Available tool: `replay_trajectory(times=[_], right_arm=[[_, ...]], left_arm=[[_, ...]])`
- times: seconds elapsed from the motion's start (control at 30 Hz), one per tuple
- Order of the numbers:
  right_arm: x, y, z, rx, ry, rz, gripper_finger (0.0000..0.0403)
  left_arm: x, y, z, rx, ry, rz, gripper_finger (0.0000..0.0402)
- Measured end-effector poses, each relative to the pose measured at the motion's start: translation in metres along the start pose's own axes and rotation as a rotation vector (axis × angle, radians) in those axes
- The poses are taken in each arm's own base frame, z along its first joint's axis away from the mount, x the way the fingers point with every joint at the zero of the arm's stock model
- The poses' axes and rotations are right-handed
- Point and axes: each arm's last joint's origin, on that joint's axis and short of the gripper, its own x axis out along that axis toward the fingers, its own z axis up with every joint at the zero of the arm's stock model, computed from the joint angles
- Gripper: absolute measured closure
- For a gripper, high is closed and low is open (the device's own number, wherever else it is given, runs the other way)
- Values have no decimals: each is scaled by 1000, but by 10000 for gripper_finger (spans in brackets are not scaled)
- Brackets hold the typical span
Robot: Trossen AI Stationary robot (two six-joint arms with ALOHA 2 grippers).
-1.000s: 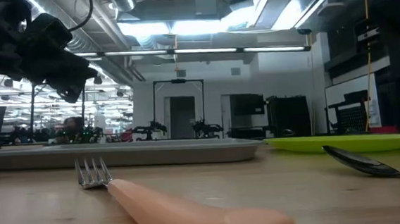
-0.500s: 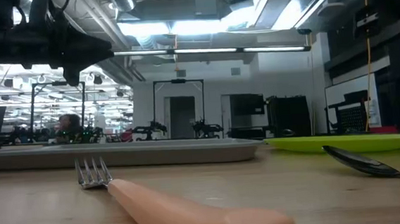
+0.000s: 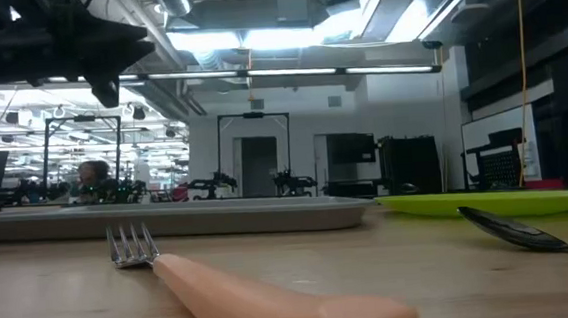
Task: Pick and place plate/cup/fork/spoon on tray
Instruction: Put the brown cup on the gray tray
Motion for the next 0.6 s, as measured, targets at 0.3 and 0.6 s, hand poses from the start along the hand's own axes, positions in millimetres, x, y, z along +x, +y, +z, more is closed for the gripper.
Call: replay_trajectory(times=[0.3, 0.6], right_arm=[[47, -7, 0, 572, 699, -149, 357], [87, 12, 8, 528, 913, 357, 357]], left_arm=[[0, -5, -4, -4, 33, -38, 315], [0, -8, -6, -6, 45, -51, 315]])
